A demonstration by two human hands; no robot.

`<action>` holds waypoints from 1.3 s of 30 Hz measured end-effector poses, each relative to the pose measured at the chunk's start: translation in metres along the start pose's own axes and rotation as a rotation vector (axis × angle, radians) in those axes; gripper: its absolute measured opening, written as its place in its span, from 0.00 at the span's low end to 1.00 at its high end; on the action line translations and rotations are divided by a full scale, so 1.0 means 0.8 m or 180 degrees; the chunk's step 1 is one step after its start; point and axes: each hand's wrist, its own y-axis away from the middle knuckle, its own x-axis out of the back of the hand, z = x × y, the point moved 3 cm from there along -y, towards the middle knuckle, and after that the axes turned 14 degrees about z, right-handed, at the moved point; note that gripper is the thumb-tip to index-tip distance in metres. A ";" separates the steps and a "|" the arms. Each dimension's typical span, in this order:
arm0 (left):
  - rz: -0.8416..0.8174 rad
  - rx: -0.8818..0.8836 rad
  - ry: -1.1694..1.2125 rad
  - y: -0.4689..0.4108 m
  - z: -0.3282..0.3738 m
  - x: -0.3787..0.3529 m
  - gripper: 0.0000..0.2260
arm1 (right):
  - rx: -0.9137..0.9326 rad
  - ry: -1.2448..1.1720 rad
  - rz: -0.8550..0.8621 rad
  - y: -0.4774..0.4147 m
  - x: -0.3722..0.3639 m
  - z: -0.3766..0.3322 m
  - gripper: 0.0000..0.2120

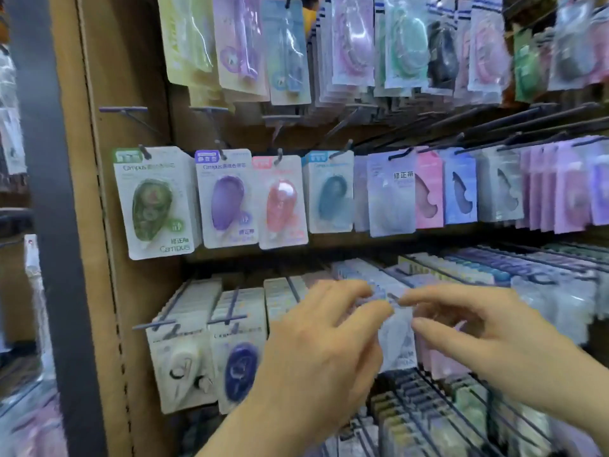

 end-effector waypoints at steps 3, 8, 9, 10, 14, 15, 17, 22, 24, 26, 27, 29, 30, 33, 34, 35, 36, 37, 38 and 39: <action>-0.0209 0.0343 0.0477 0.043 0.046 -0.020 0.11 | -0.0261 0.0197 -0.0505 0.052 0.020 0.038 0.27; -0.1288 0.1353 0.0908 0.149 0.132 -0.066 0.10 | -0.1061 0.0214 -0.0745 0.166 0.049 0.128 0.10; -0.1488 0.1572 0.0941 0.176 0.150 -0.075 0.11 | -0.1208 0.0279 -0.0777 0.195 0.055 0.151 0.07; -0.1670 0.1774 0.0972 0.206 0.169 -0.084 0.12 | -0.1335 0.0366 -0.0825 0.225 0.058 0.175 0.06; -0.2441 0.2499 0.0992 0.338 0.254 -0.113 0.15 | -0.2052 0.0602 -0.1135 0.366 0.061 0.268 0.08; -0.2582 0.2657 0.1004 0.373 0.274 -0.117 0.15 | -0.2264 0.0559 -0.1151 0.405 0.059 0.290 0.10; -0.2924 0.2990 0.1061 0.447 0.320 -0.127 0.14 | -0.2726 0.0471 -0.1209 0.487 0.055 0.329 0.10; -0.3700 0.3825 0.0929 0.609 0.400 -0.115 0.14 | -0.3600 0.0473 -0.1452 0.655 0.019 0.393 0.16; -0.3919 0.4173 0.0816 0.676 0.427 -0.107 0.14 | -0.3714 0.0640 -0.1550 0.724 -0.006 0.426 0.21; -0.4150 0.4331 0.0720 0.747 0.453 -0.105 0.12 | -0.3858 0.0744 -0.1625 0.788 -0.039 0.457 0.22; -0.4279 0.4358 0.0684 0.786 0.465 -0.107 0.11 | -0.3963 0.0746 -0.1675 0.819 -0.059 0.472 0.20; -0.4481 0.4426 0.0617 0.868 0.487 -0.114 0.12 | -0.4088 0.0881 -0.1749 0.883 -0.100 0.509 0.18; -0.4587 0.4455 0.0594 0.911 0.499 -0.118 0.12 | -0.4144 0.0936 -0.1764 0.914 -0.121 0.527 0.19; -0.4623 0.4642 0.0538 1.033 0.526 -0.136 0.12 | -0.4134 0.0838 -0.1682 1.004 -0.187 0.591 0.20; -0.4610 0.4692 0.0536 1.071 0.534 -0.142 0.13 | -0.4104 0.0841 -0.1723 1.030 -0.207 0.613 0.21; -0.4645 0.4716 0.0523 1.107 0.542 -0.148 0.14 | -0.4058 0.0854 -0.1827 1.058 -0.227 0.637 0.22; -0.4728 0.4705 0.0509 1.141 0.550 -0.154 0.14 | -0.3983 0.0911 -0.2006 1.079 -0.244 0.658 0.23; -0.4790 0.4662 0.0498 1.172 0.557 -0.161 0.14 | -0.3864 0.0929 -0.2127 1.098 -0.260 0.680 0.24; -0.4846 0.4595 0.0508 1.201 0.563 -0.169 0.14 | -0.3746 0.0983 -0.2232 1.113 -0.275 0.702 0.25; -0.4911 0.4497 0.0532 1.229 0.568 -0.178 0.15 | -0.3611 0.1037 -0.2293 1.127 -0.290 0.724 0.27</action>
